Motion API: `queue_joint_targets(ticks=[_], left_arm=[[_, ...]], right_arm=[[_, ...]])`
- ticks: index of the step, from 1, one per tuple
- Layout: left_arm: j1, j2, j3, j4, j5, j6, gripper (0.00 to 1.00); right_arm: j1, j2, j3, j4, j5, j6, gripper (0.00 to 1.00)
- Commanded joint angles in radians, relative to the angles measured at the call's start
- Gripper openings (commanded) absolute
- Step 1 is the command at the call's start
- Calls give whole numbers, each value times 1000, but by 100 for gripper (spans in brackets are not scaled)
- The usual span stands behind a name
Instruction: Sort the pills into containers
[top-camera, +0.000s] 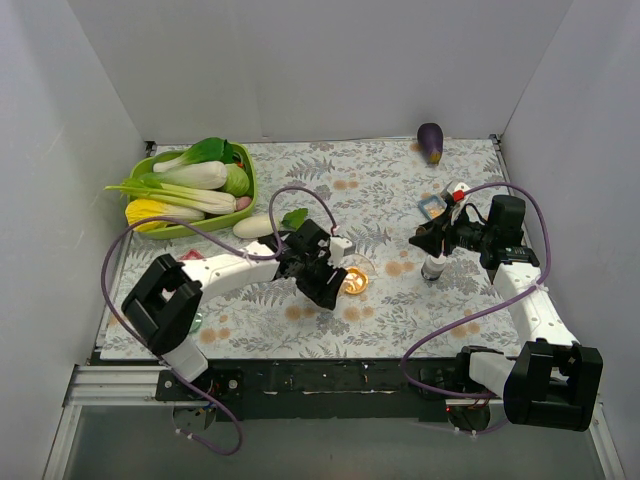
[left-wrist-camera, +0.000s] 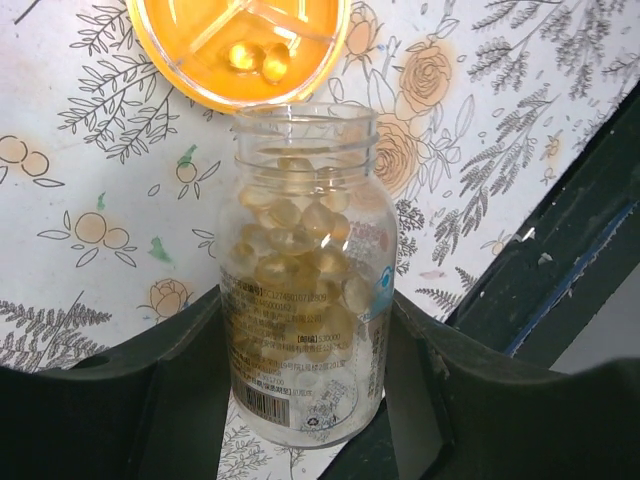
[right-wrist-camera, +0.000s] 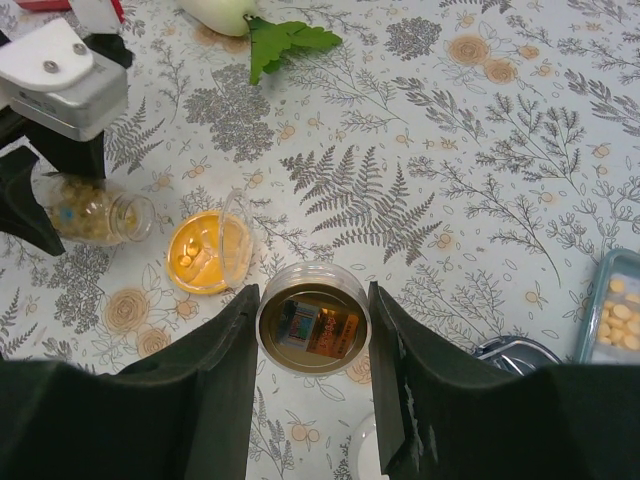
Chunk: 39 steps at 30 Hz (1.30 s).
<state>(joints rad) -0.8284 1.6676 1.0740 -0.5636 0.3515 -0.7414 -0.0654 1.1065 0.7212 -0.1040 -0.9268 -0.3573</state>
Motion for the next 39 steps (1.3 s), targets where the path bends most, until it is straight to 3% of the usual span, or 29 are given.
queue_joint_targets(ticks=[1,8,11,12,14,15,16,18,22,28,39], left_arm=[[2,-144,-98,206,6,50,0],[5,-357,-385,601,38,135,0],[6,-472,-541,836,76,165,0],[6,-517,-606,954,90,168,0],[6,-554,-663,1057,99,169,0],[6,-565,-681,1137,121,168,0],[6,-580,-707,1168,127,162,0],[5,-586,-715,1220,151,134,0],[2,-617,-732,1283,182,90,0],[-32,-663,-715,1249,204,60,0],[-60,-643,-663,1170,216,59,0]], right_arm=[[-4,1,-20,10,-62,-23,1],[-2,32,30,-66,-156,-104,1],[13,81,121,-283,-233,-234,1],[18,96,204,-362,-253,-388,1],[45,144,295,-673,-305,-582,2],[58,159,392,-772,-314,-806,2],[64,192,430,-994,-331,-909,2],[143,225,509,-1205,-343,-1168,3],[358,202,596,-1201,-259,-1145,3],[542,170,649,-987,-146,-907,3],[653,197,693,-962,-81,-833,3]])
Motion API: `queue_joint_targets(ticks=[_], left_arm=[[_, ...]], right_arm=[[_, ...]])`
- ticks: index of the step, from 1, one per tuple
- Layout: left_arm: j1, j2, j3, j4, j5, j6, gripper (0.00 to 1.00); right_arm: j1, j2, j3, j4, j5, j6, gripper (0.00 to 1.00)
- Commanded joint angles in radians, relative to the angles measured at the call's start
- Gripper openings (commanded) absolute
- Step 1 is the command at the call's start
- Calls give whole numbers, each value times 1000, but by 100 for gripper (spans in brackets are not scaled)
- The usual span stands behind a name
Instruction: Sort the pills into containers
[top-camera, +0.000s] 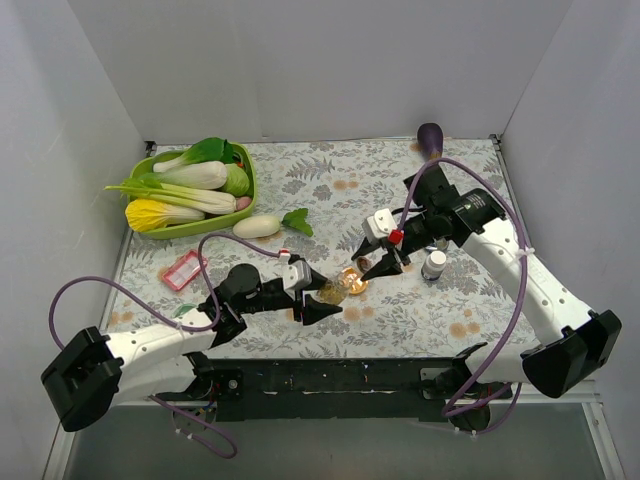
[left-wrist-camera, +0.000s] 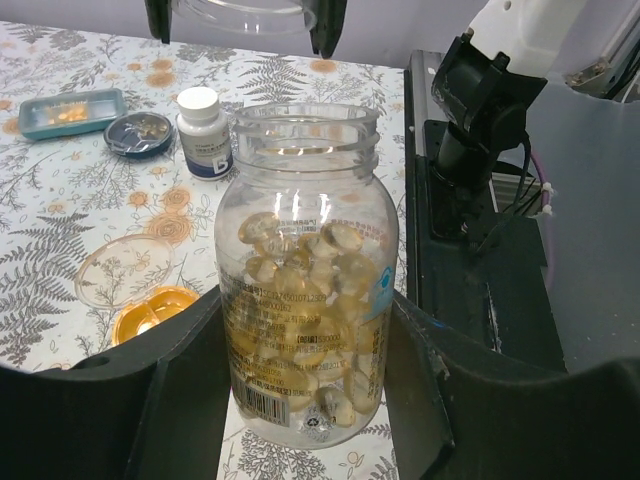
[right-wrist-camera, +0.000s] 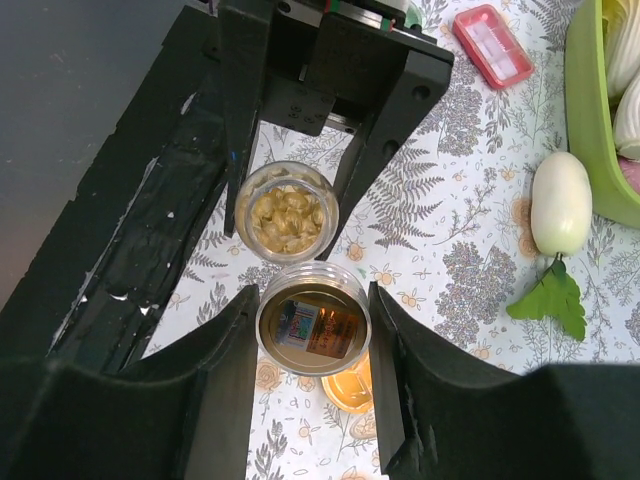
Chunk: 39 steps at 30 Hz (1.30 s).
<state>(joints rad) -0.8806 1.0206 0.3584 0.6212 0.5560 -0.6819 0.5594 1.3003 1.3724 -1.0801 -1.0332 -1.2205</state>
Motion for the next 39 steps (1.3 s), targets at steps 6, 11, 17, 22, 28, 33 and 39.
queue_joint_targets(ticks=[6,11,17,22,28,33,39], left_arm=[[-11,45,83,-20,15,-2,0],[-17,65,106,-41,13,-2,0],[-21,62,116,-52,21,-4,0],[-24,56,113,-52,27,-4,0],[-27,38,105,-49,33,-5,0],[-27,16,91,-51,33,-10,0],[-27,6,90,-52,28,-11,0]], right_arm=[[88,8,14,19,42,27,4],[119,19,22,23,45,30,4],[151,33,-6,26,70,32,4],[157,42,-10,37,84,50,6],[154,50,-1,71,120,110,6],[134,44,-1,92,130,150,6],[123,33,-30,89,133,157,6]])
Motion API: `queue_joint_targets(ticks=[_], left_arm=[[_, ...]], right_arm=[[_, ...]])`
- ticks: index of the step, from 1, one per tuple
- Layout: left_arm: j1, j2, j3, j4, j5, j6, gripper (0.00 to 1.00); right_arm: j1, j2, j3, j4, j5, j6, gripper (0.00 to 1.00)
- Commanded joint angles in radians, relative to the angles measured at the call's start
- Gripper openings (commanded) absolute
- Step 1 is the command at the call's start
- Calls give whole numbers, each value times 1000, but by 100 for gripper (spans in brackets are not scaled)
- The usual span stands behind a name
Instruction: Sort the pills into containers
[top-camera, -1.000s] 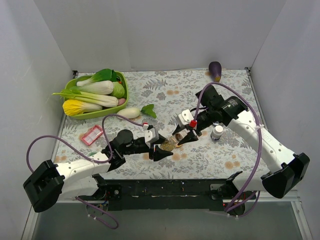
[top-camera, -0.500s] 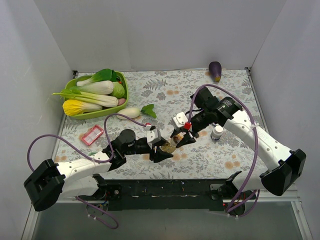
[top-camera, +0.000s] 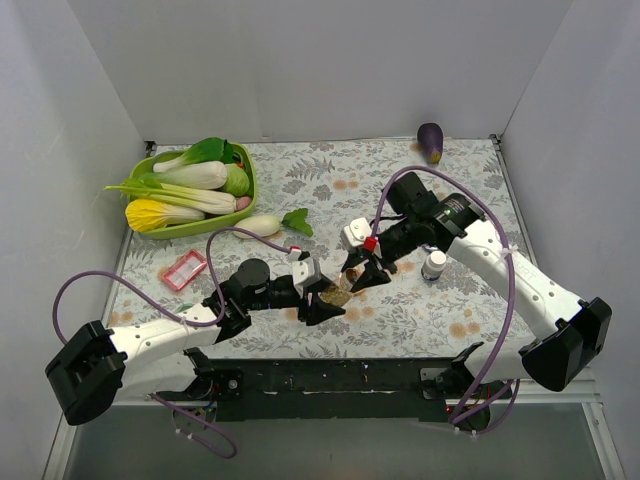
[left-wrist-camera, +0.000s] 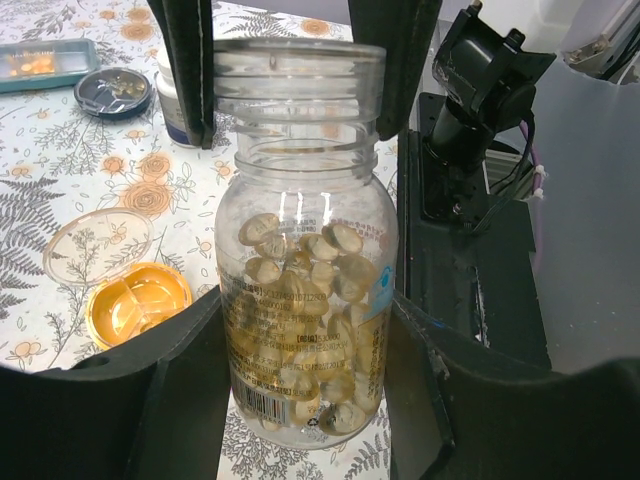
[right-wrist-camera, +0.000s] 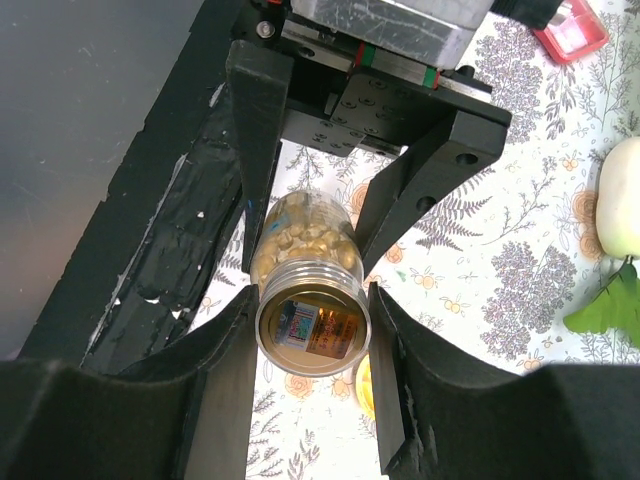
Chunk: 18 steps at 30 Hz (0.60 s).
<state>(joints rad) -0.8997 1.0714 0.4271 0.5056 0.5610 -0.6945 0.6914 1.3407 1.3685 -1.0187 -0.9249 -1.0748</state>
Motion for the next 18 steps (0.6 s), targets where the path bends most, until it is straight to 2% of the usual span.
queue_joint_targets(ticks=[1,9,18], left_arm=[[-8,-45,19,63,23,1,0],[-8,-38,29,79,22,-5,0],[-8,-18,41,80,25,-11,0]], right_arm=[[-9,-12,-35,26,26,12,6],[-9,-18,-97,28,-11,27,8],[-10,6,-74,63,-75,84,10]])
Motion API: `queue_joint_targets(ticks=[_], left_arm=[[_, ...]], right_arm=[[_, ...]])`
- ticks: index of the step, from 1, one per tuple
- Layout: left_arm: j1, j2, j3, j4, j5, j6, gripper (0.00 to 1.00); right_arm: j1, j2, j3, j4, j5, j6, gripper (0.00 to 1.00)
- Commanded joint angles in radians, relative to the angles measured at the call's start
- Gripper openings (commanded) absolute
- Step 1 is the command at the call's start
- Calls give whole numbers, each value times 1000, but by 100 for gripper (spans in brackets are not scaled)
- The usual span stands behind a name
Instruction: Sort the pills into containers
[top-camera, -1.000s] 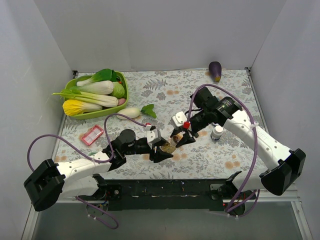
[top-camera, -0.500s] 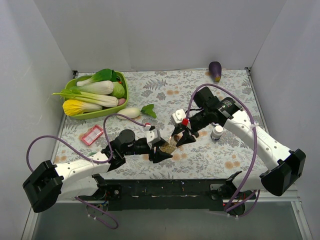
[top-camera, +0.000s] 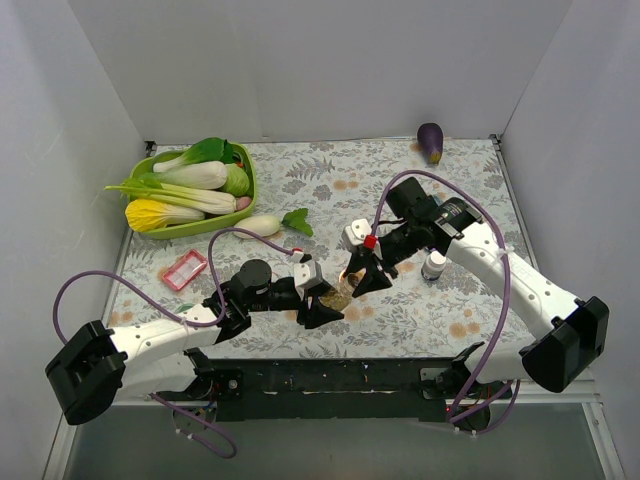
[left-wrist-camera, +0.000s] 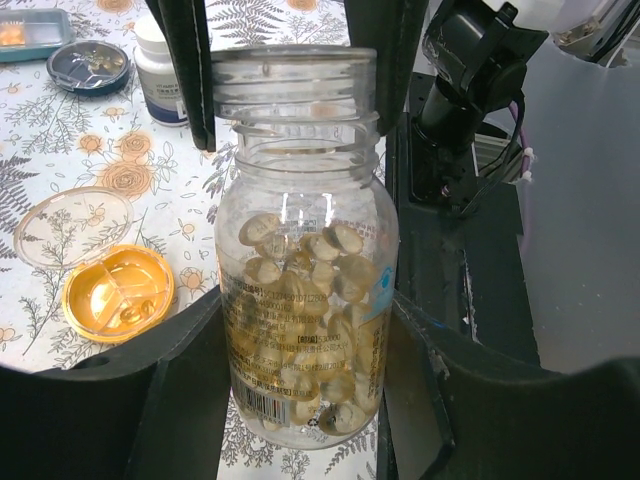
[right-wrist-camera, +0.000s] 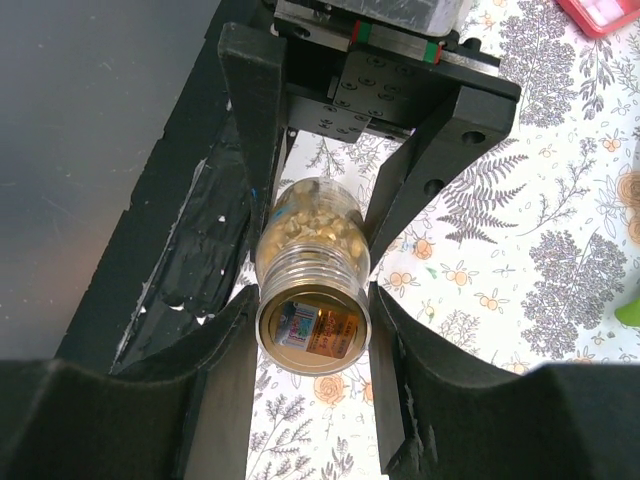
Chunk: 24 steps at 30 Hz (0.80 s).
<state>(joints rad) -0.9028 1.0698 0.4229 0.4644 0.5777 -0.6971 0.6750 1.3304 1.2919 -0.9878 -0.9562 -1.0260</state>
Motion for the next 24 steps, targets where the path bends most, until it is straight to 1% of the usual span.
queue_joint_targets(ticks=[1,8,11,13,17,18,20,21,23,24], left_arm=[[-5,-14,45,126,5,-10,0],[-5,-10,47,143,-7,-13,0],[-5,-11,45,155,-16,-15,0],[-5,-18,42,169,-25,-19,0],[-5,-19,39,180,-38,-21,0],[-5,-19,42,180,-41,-21,0],[-5,-14,42,180,-42,-24,0],[-5,-13,40,183,-42,-25,0],[-5,-11,37,186,-47,-33,0],[-5,-10,36,192,-50,-35,0]], right_arm=[[8,18,0,34,-49,47,10],[8,32,-19,52,-73,73,13],[8,33,-35,60,-56,81,13],[8,33,-42,67,-36,87,15],[6,35,-45,80,29,118,23],[6,35,-43,81,37,128,27],[8,36,-42,84,48,139,31],[8,36,-40,83,51,147,37],[8,36,-40,84,51,155,46],[8,36,-39,84,51,155,53]])
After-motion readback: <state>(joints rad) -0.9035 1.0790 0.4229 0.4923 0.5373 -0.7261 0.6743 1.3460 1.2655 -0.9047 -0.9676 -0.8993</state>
